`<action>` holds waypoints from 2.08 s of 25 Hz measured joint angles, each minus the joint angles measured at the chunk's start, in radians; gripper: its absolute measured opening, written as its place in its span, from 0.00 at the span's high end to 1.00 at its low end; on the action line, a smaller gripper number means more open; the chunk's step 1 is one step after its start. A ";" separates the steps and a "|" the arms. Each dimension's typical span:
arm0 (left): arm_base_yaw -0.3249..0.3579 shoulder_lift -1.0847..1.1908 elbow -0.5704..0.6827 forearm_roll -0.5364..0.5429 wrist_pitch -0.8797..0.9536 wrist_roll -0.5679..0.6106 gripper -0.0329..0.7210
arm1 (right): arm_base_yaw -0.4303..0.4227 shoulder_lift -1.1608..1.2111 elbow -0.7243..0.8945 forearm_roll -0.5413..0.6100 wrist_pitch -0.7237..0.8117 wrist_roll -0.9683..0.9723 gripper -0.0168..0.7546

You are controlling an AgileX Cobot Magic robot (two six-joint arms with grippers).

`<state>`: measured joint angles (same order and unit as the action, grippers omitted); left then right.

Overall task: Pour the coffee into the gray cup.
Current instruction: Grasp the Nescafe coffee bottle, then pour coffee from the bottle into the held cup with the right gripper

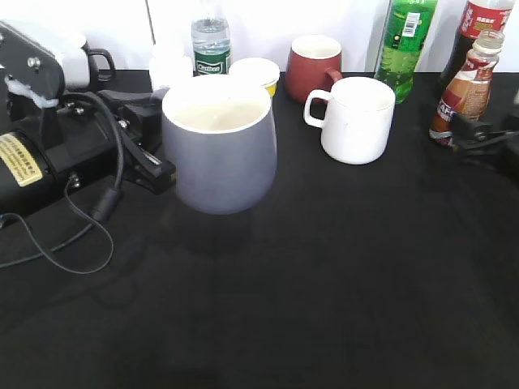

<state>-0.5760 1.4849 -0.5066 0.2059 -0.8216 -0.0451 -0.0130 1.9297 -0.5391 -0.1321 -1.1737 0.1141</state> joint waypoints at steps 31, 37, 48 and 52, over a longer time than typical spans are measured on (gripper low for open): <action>0.000 0.000 0.000 0.000 -0.001 0.000 0.89 | 0.000 0.105 -0.283 -0.106 0.009 -0.030 0.29; 0.000 0.000 0.000 0.000 -0.001 0.000 0.89 | 0.102 -0.213 -0.206 -0.245 0.212 -0.031 0.29; 0.000 0.000 0.000 0.001 -0.001 0.000 0.89 | 0.493 -0.243 -0.205 -0.263 0.308 -0.187 0.29; 0.000 0.000 0.000 0.016 0.052 0.000 0.89 | 0.494 -0.244 -0.205 -0.270 0.338 -0.349 0.29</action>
<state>-0.5760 1.4849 -0.5066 0.2223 -0.7691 -0.0451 0.4813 1.6857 -0.7443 -0.4025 -0.8357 -0.2345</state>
